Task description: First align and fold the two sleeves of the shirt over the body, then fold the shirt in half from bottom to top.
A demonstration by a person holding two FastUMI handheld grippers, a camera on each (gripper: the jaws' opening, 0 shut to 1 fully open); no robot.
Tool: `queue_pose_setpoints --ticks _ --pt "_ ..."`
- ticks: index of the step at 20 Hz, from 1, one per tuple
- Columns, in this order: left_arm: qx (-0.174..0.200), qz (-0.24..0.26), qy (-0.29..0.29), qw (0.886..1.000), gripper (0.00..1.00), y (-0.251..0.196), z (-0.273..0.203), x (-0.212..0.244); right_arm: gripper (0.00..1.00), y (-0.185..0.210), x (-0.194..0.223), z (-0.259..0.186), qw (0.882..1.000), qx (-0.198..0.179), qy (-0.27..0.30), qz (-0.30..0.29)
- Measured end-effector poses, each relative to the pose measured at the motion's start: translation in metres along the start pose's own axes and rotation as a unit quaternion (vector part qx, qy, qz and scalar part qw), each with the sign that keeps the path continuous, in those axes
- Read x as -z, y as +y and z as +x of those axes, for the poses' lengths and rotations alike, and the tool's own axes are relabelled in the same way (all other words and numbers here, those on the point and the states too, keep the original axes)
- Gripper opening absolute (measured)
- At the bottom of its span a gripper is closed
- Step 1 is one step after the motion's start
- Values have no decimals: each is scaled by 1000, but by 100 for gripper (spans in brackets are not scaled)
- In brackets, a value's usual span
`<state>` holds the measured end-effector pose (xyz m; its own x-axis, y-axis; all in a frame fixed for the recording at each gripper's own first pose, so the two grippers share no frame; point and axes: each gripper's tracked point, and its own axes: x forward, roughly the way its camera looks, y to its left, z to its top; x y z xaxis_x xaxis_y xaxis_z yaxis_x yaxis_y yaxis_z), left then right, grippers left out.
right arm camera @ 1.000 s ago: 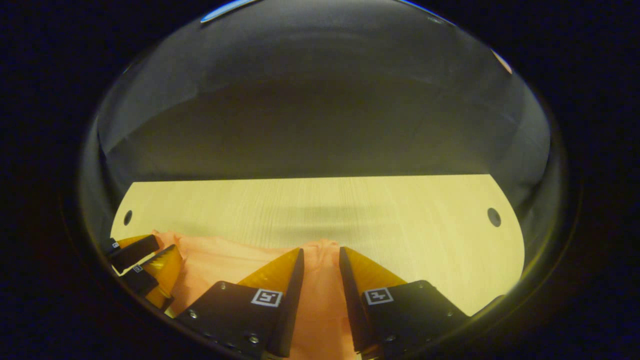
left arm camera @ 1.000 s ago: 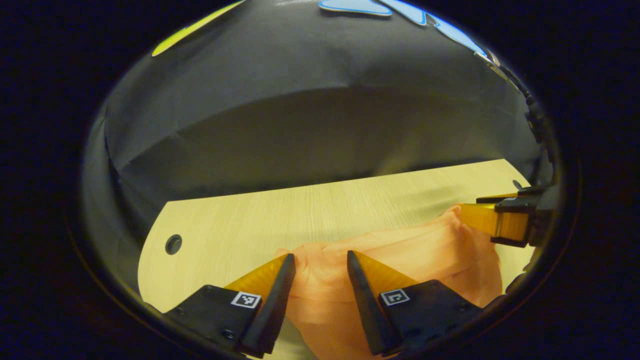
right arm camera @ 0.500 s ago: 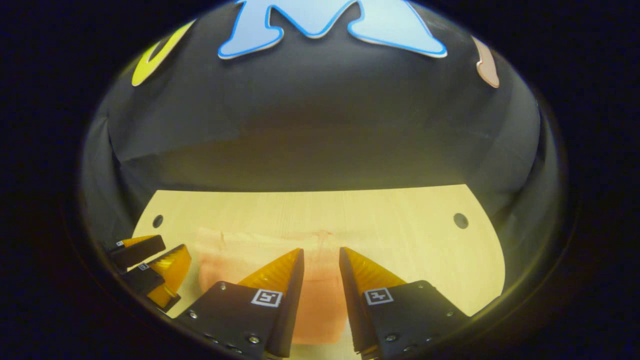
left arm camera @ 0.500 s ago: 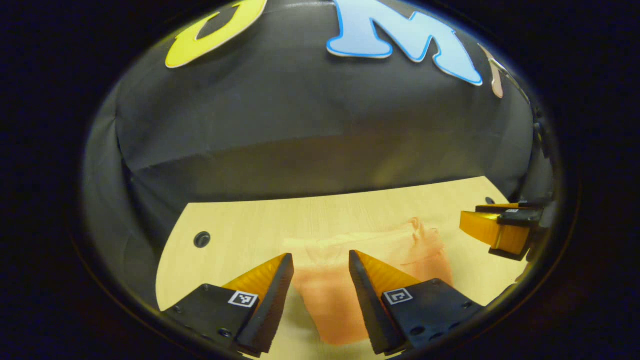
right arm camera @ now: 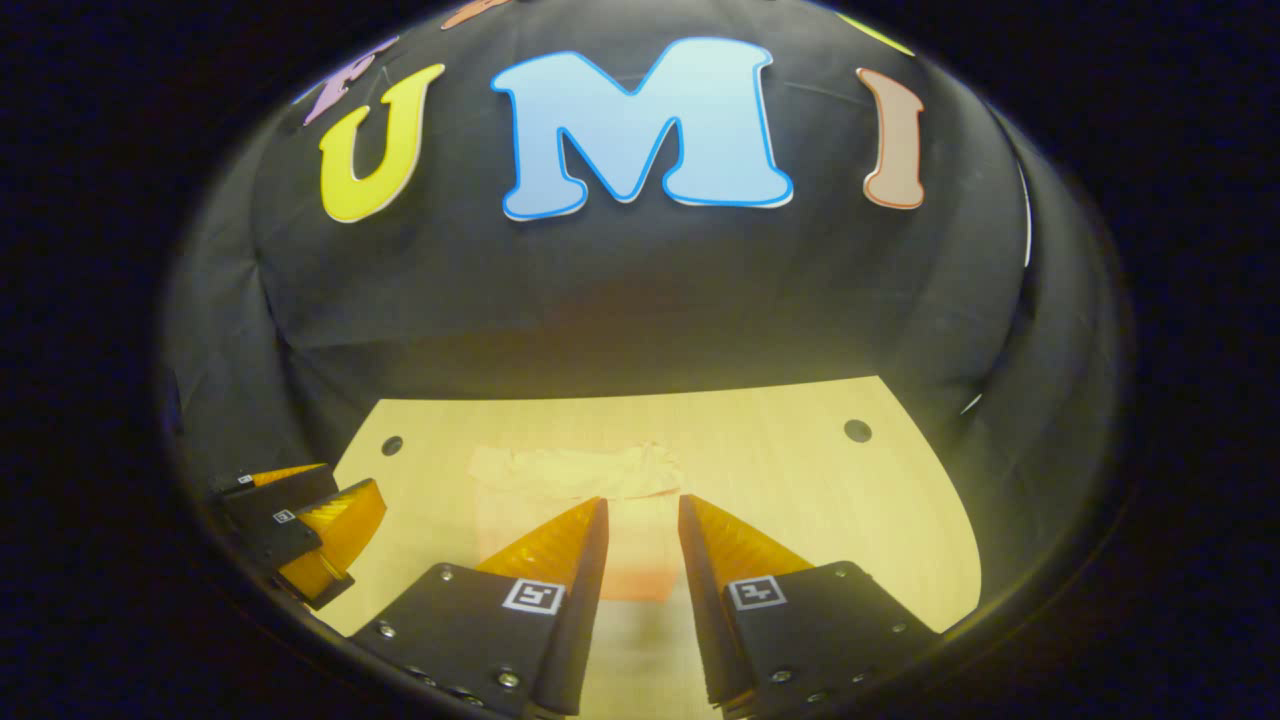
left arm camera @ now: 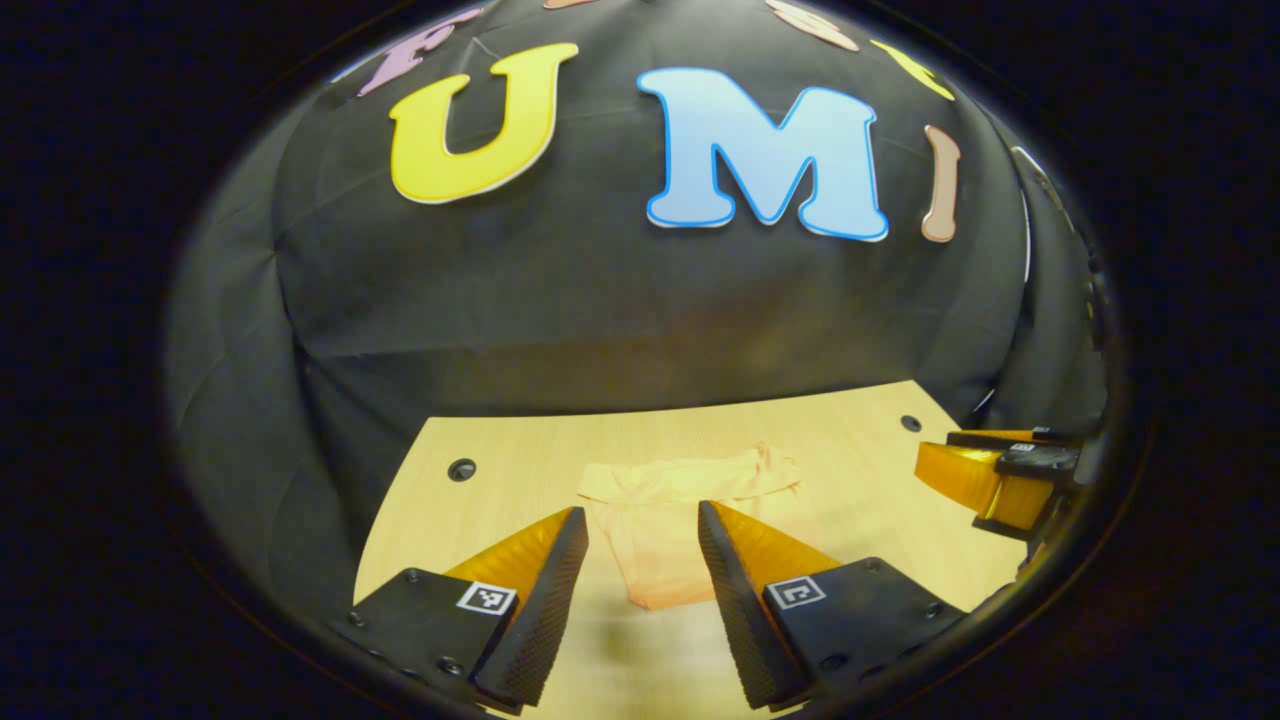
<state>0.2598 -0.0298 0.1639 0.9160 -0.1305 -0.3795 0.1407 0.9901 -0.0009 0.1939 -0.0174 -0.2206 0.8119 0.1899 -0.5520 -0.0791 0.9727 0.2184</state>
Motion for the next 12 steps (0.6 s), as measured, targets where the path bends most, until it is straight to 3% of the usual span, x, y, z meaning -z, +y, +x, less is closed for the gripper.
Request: queue_pose_setpoints --ticks 1,5,12 --pt "0 0 -6 1000 77 -3 -17 -2 45 -1 -3 -15 1000 -3 -4 2" --pt "-1 6 -32 999 76 -10 -84 -4 45 -1 10 -81 1000 -16 -22 8" --pt "2 1 -67 998 75 -10 -163 6 45 8 36 -151 997 -40 -64 4"
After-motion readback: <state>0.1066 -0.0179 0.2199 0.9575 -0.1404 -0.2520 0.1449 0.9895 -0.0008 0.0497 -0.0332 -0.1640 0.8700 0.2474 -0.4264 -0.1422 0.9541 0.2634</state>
